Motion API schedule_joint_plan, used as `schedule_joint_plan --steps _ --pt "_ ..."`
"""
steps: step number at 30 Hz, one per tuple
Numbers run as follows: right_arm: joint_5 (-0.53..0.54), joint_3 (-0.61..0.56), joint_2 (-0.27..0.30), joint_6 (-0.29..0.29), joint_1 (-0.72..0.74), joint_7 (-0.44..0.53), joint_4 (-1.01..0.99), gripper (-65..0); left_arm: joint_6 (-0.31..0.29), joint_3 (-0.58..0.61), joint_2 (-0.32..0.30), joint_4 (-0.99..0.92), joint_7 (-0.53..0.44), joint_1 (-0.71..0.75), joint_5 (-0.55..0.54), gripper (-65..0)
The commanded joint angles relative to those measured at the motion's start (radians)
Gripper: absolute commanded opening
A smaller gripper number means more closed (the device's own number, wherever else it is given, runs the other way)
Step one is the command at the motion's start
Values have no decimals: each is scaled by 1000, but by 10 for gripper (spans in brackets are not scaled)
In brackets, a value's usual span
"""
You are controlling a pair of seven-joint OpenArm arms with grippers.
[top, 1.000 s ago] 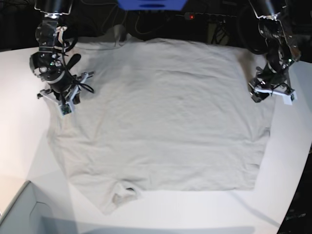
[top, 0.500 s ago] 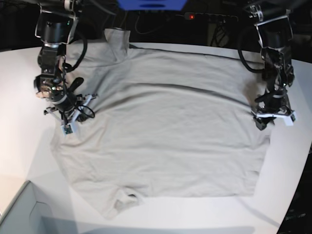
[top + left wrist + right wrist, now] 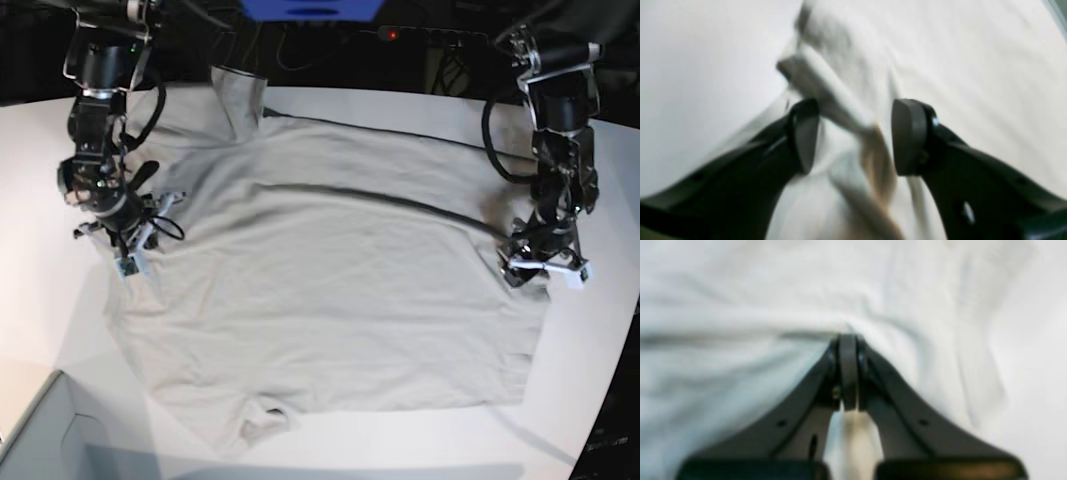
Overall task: Layout the t-shirt on the table in an organized manner, then fold the t-shirt properly
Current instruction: 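Drag the collar edge with both grippers away from the hem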
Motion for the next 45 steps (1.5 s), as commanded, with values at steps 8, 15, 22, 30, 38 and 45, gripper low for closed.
schedule_joint_plan --steps 8,15,22,30,38,45 --pt "22 -3 -32 3 -138 28 316 -650 11 -210 20 415 216 258 5 -303" --pt "22 -6 -91 4 -308 28 428 -650 2 -327 56 515 226 399 5 -303" --pt "22 0 -130 4 -415 28 453 -650 2 -333 74 537 225 474 6 -303" --pt "24 2 -144 4 -490 28 506 -650 0 -267 74 537 226 493 6 -308" --pt "24 -3 -174 4 -601 27 624 -510 0 -264 68 537 226 513 14 -600" --pt "48 123 -249 4 -609 27 583 -327 0 -264 65 538 226 513 14 -649"
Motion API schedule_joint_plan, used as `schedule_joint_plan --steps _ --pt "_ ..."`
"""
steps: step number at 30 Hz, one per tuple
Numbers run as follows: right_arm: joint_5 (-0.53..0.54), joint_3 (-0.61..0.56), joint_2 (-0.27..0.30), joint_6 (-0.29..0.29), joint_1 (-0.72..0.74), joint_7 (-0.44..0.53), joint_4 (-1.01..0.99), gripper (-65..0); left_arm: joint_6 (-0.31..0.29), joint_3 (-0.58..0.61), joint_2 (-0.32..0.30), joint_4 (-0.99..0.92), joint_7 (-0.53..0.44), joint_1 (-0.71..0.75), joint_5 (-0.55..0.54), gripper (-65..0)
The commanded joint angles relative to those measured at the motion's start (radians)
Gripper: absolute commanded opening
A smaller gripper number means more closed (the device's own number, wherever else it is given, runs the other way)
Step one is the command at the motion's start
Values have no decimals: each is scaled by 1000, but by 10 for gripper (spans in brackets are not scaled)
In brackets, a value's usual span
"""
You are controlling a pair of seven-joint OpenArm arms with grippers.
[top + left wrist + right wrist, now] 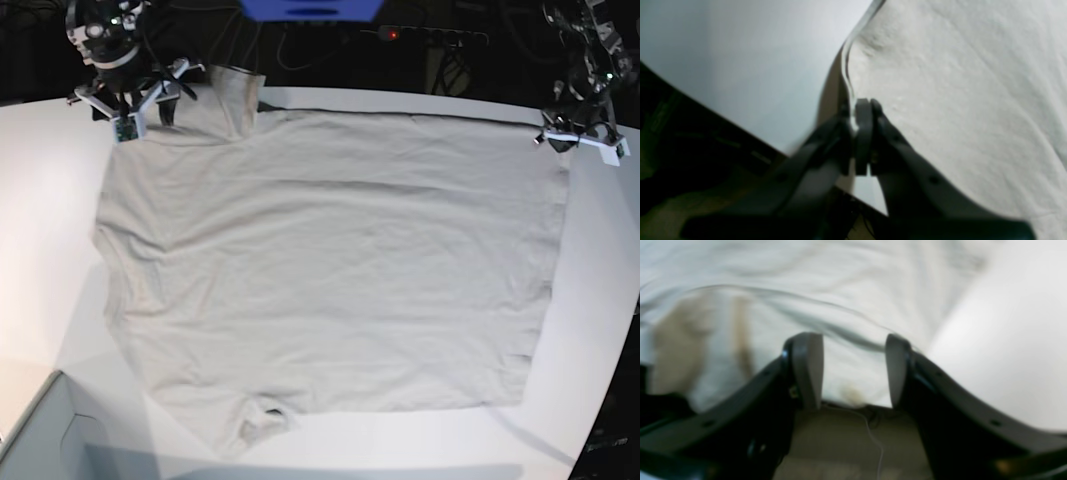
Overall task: Layout the t-shirt on the table in an organized manner, then fold the t-shirt properly
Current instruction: 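Drag the collar edge with both grippers away from the hem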
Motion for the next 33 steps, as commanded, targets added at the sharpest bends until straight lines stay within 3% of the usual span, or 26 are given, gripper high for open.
schedule_joint_plan --steps 1,7,11,25,28,32,33 --pt "34 20 1 0 -6 15 0 -314 0 -4 -13 12 -6 -1 -2 -649" --pt "70 109 1 1 29 -3 -84 -274 0 -4 -26 12 -6 -6 -4 -649" --pt "70 109 1 44 31 -3 -121 -275 0 -4 -26 14 -7 -4 -9 -649" --pt "70 102 1 46 64 3 -257 -284 0 -6 -26 14 -7 0 -9 -649" --pt "70 102 1 47 63 3 -262 -385 0 -6 -26 14 -7 2 -6 -649" --pt "70 103 1 47 63 3 -256 -650 0 -6 -26 21 -7 2 -9 -649" --pt "70 105 1 47 61 3 -256 -650 0 -6 -26 21 -7 2 -9 -649"
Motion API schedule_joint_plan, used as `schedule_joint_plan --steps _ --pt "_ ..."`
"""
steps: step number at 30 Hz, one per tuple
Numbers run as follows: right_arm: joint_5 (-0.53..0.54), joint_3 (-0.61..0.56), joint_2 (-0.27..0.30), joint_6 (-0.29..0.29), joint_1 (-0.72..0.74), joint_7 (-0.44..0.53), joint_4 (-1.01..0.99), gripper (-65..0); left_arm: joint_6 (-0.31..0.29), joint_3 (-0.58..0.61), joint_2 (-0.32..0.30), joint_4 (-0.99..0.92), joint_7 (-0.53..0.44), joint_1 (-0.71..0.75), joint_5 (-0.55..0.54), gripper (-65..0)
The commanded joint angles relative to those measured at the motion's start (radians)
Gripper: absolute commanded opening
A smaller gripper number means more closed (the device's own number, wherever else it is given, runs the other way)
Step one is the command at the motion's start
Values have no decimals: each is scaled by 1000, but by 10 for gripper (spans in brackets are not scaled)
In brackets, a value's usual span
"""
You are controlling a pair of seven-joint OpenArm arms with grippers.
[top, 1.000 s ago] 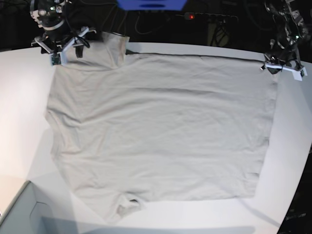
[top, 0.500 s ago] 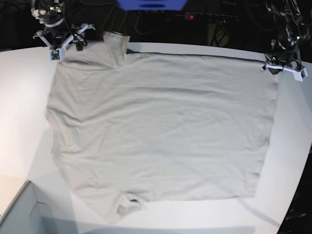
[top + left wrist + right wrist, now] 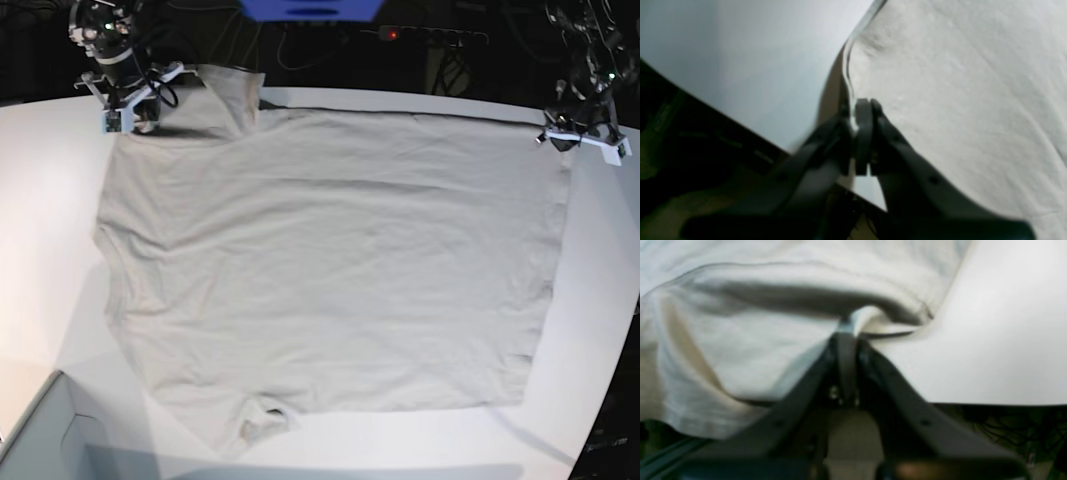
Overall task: Layout the t-shirt on the table in an organized manner, then fold the t-shirt properly
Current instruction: 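Drag the collar edge with both grippers away from the hem, then lift the collar edge with both grippers and fold it toward the hem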
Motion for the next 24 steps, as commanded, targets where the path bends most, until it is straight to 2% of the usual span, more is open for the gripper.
schedule_joint_plan --steps 1,3,5,13,18,24 --pt "-26 1 -5 28 -18 -64 -1 -650 0 -6 -15 21 -11 -1 -6 -649" --pt "-26 4 -5 43 -25 -62 26 -650 0 -6 -15 22 -11 -1 -7 -649" --pt "-18 13 -5 113 -35 -62 80 -650 0 -6 -15 33 -11 -1 -7 -649" --pt "102 48 -5 117 -80 -68 266 -650 0 -8 -12 157 -9 31 -7 -649" --pt "102 50 -5 117 -68 -67 299 -650 0 -9 -15 165 -9 31 -7 -649" --pt "95 50 -5 117 11 -68 295 -650 0 -68 -15 165 -9 5 -9 -649"
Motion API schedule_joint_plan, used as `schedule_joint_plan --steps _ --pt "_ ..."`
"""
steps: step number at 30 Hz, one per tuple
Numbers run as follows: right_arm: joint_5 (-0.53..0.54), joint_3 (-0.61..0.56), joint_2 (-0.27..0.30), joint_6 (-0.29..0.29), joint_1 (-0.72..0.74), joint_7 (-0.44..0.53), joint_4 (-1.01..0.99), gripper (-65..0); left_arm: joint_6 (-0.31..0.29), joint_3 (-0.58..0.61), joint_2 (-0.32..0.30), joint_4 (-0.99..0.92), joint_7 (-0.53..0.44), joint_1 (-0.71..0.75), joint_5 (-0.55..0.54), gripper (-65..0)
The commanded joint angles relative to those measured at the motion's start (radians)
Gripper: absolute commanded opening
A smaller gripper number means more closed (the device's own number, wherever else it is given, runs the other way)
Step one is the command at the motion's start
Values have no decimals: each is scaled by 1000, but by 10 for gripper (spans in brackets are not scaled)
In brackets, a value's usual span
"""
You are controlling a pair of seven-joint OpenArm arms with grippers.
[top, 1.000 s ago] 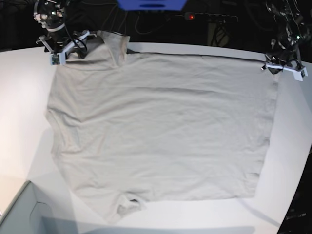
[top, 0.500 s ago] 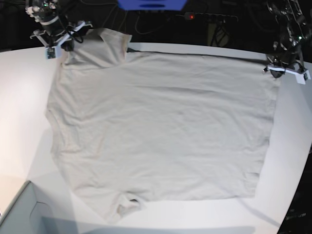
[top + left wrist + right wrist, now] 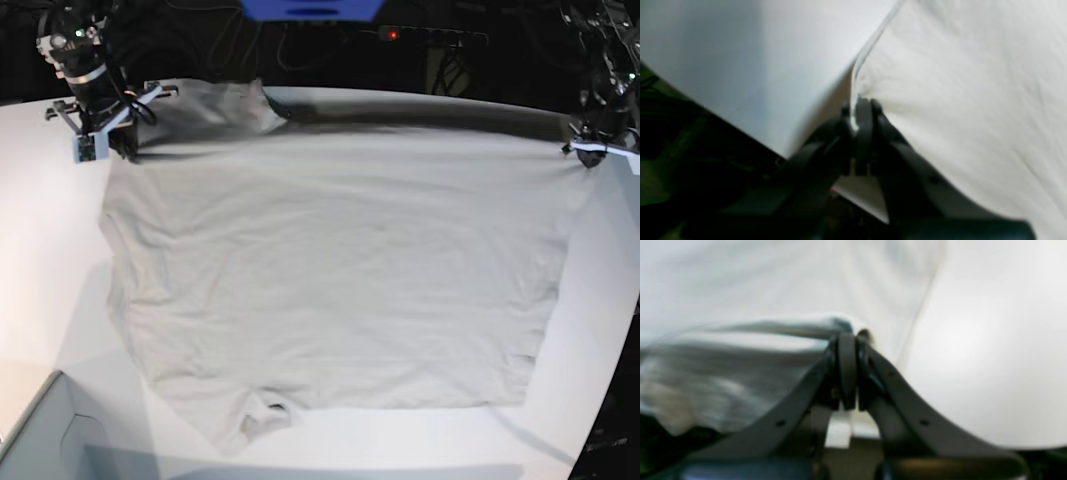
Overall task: Layout the t-shirt on the table in an organized manner, then fold the t-shirt properly
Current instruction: 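Lift the collar edge with both grippers and fold it toward the hem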
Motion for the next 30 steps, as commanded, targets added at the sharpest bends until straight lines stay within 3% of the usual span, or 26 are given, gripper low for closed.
schedule_joint_plan --steps 1,10,15,22,30 --pt "14 4 6 14 9 25 16 -650 -1 -7 -14 18 -24 -20 -5 -649" --pt "11 -2 27 14 147 24 -42 -650 -1 -1 -13 6 -24 -128 1 -649" --pt "-50 -4 50 14 238 24 -148 -650 -1 0 -13 -3 -24 -217 4 -649" --pt "-89 -7 76 14 363 25 -228 -650 1 88 -76 -120 -24 -330 4 -649" --pt "-178 -36 78 14 494 25 -283 -650 1 92 -77 -241 -27 -427 6 -649"
